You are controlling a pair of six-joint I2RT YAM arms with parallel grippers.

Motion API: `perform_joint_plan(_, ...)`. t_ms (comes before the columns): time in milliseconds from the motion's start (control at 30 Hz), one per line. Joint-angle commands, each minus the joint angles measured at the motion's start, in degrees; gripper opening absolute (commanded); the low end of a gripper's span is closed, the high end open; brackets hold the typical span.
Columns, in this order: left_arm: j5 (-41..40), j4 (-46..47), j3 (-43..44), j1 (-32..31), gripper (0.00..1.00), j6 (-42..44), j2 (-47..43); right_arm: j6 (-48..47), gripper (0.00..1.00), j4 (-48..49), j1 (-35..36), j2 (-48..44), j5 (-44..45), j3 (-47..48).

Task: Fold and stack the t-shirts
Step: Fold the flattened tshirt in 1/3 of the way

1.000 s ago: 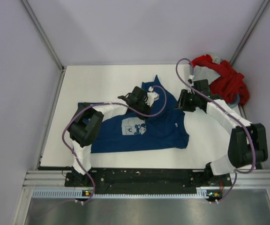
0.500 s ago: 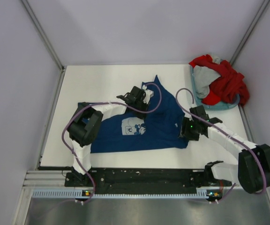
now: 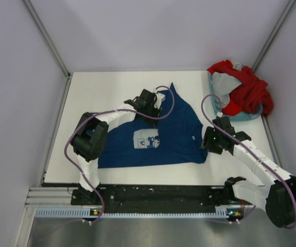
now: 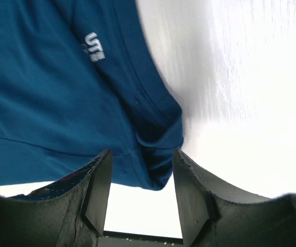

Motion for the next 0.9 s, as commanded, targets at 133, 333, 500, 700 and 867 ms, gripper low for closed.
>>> perform_joint_plan(133, 4.7, -12.6, -3.5, 0.4, 0.41, 24.8, -18.1, 2.1, 0.48, -2.4, 0.8, -0.9, -6.6, 1.9)
perform_joint_plan(333, -5.3, -20.8, -17.4, 2.4, 0.40, 33.1, -25.4, 4.7, 0.39, 4.1, 0.7, -0.4, -10.2, -4.2)
perform_joint_plan(500, -10.1, -18.5, -28.4, 7.2, 0.39, 33.0, -28.1, 6.5, 0.03, 5.5, -0.4, -2.3, -3.8, -7.6)
perform_joint_plan(700, -11.8, -14.4, -34.5, 9.4, 0.38, 32.3, -27.7, 11.6, 0.00, 4.5, -6.4, -12.9, -0.3, -12.9)
perform_joint_plan(867, -10.2, -15.4, -32.9, 9.5, 0.39, 32.3, -30.0, 13.4, 0.01, 2.7, -6.9, -14.7, 3.6, -12.4)
